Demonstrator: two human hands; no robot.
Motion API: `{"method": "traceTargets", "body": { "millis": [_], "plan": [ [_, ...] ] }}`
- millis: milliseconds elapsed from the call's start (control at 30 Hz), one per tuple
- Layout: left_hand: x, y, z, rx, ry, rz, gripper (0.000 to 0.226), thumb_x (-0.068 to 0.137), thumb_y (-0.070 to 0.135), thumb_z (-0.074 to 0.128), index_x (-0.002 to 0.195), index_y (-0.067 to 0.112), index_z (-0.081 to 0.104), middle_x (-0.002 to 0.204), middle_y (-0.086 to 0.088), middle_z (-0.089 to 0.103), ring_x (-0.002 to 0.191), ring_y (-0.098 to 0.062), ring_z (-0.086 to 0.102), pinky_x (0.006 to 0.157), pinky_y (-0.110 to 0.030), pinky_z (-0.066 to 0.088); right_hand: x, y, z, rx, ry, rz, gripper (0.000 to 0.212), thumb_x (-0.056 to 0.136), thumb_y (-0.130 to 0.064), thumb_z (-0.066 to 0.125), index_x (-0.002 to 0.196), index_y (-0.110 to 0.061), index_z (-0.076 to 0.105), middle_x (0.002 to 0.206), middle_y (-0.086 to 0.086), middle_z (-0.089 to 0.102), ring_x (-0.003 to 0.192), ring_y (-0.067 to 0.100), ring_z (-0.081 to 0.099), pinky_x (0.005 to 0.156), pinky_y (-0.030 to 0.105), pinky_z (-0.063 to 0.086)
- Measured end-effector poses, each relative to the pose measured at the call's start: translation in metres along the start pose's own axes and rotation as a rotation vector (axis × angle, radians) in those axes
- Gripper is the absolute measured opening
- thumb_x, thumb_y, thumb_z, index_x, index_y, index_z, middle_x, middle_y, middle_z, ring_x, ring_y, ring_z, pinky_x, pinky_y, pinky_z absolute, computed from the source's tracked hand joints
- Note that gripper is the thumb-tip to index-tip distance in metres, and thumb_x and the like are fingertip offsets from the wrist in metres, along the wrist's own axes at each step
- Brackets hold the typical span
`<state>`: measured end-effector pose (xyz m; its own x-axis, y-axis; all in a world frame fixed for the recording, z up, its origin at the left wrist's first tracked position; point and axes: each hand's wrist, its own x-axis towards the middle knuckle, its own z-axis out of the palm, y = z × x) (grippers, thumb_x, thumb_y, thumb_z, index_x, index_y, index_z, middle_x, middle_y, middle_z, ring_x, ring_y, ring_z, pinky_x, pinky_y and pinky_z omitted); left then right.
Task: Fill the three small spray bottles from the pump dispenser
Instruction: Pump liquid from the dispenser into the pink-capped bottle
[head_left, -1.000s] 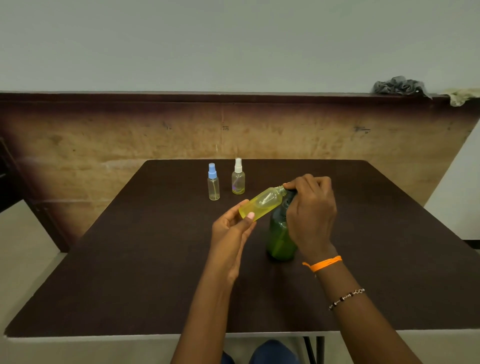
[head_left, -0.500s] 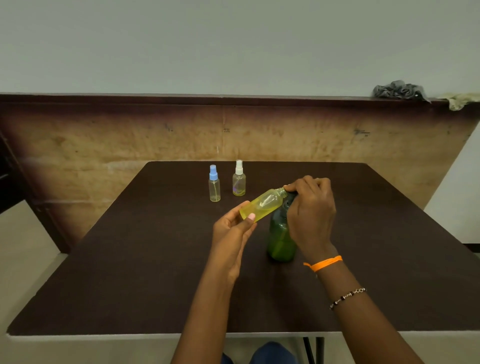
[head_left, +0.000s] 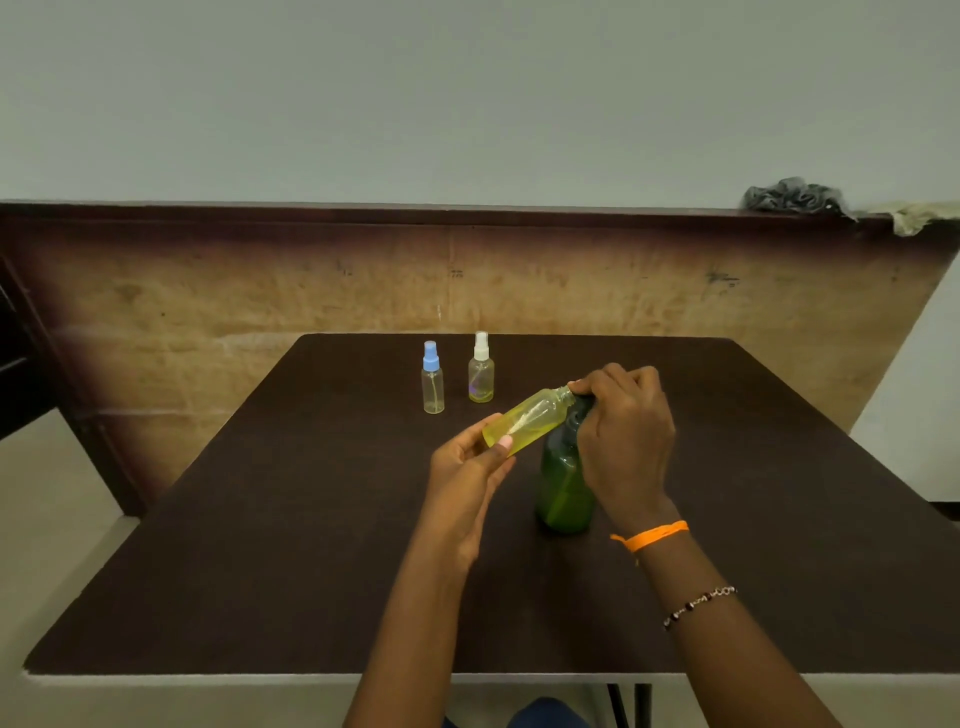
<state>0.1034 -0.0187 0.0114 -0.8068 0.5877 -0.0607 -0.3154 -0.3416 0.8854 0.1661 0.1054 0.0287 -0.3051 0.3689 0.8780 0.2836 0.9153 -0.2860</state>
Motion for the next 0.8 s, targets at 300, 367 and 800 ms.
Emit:
{"method": "traceTargets", "body": {
  "millis": [300, 367, 800],
  "plan": [
    [0.001, -0.007, 0.0, -0.021, 0.022, -0.034, 0.035, 0.091, -0.004, 0.049, 0.125, 0.002, 0.052, 0.109, -0.006, 0.063, 0.105, -0.015, 0.059, 0.085, -0.024, 0.05, -0.024, 0.003, 0.013, 0.062, 0.049, 0.054, 0.033, 0.085, -0.006, 0.039, 0.092, -0.009, 0.071, 0.084, 0.0, 0.066, 0.075, 0.02, 0.049, 0.055, 0.034, 0.046],
    [0.001, -0.004, 0.001, -0.011, 0.029, -0.035, 0.036, 0.091, -0.004, 0.05, 0.126, 0.002, 0.052, 0.114, -0.009, 0.062, 0.108, -0.017, 0.059, 0.085, -0.024, 0.05, -0.019, 0.003, 0.01, 0.04, 0.041, 0.037, 0.032, 0.084, -0.007, 0.039, 0.089, -0.009, 0.071, 0.081, 0.0, 0.065, 0.075, 0.021, 0.048, 0.055, 0.035, 0.046],
    [0.002, -0.009, 0.001, -0.05, 0.033, -0.04, 0.036, 0.091, -0.004, 0.048, 0.127, 0.002, 0.051, 0.111, -0.007, 0.062, 0.112, -0.02, 0.058, 0.085, -0.024, 0.049, -0.026, -0.001, 0.013, 0.047, 0.018, 0.105, 0.034, 0.083, -0.008, 0.037, 0.094, -0.012, 0.069, 0.086, 0.0, 0.064, 0.076, 0.021, 0.048, 0.055, 0.034, 0.045]
  ]
}}
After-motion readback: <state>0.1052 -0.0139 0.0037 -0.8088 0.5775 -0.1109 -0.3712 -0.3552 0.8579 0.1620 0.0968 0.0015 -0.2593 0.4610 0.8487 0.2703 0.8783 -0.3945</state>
